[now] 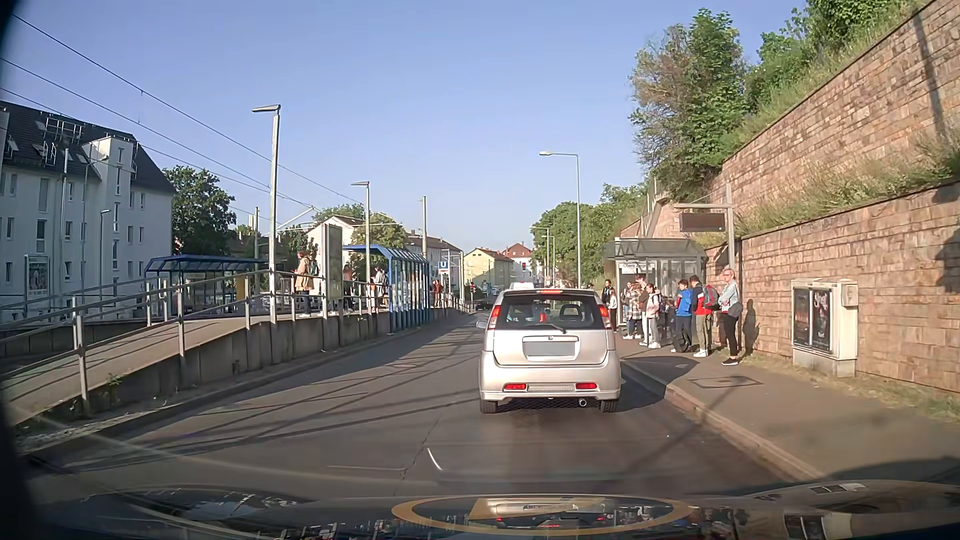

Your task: Follow the waypoints while adhering to traffic rules and regulations

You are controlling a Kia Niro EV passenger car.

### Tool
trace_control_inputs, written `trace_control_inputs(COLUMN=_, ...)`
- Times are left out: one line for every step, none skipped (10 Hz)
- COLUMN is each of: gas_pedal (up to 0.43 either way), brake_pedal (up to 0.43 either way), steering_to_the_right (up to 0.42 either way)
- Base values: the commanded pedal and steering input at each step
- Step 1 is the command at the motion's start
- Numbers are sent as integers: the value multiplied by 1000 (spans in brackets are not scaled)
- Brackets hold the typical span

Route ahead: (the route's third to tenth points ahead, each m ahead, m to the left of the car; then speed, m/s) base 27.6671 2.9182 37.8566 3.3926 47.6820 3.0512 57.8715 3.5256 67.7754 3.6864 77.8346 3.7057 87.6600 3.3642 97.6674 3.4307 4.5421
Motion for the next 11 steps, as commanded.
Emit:
trace_control_inputs(gas_pedal=0, brake_pedal=152, steering_to_the_right=-5)
trace_control_inputs(gas_pedal=0, brake_pedal=152, steering_to_the_right=-4)
trace_control_inputs(gas_pedal=0, brake_pedal=152, steering_to_the_right=-4)
trace_control_inputs(gas_pedal=0, brake_pedal=134, steering_to_the_right=-3)
trace_control_inputs(gas_pedal=0, brake_pedal=122, steering_to_the_right=-2)
trace_control_inputs(gas_pedal=0, brake_pedal=134, steering_to_the_right=-1)
trace_control_inputs(gas_pedal=0, brake_pedal=140, steering_to_the_right=0)
trace_control_inputs(gas_pedal=0, brake_pedal=140, steering_to_the_right=0)
trace_control_inputs(gas_pedal=0, brake_pedal=140, steering_to_the_right=0)
trace_control_inputs(gas_pedal=0, brake_pedal=140, steering_to_the_right=0)
trace_control_inputs(gas_pedal=0, brake_pedal=140, steering_to_the_right=0)
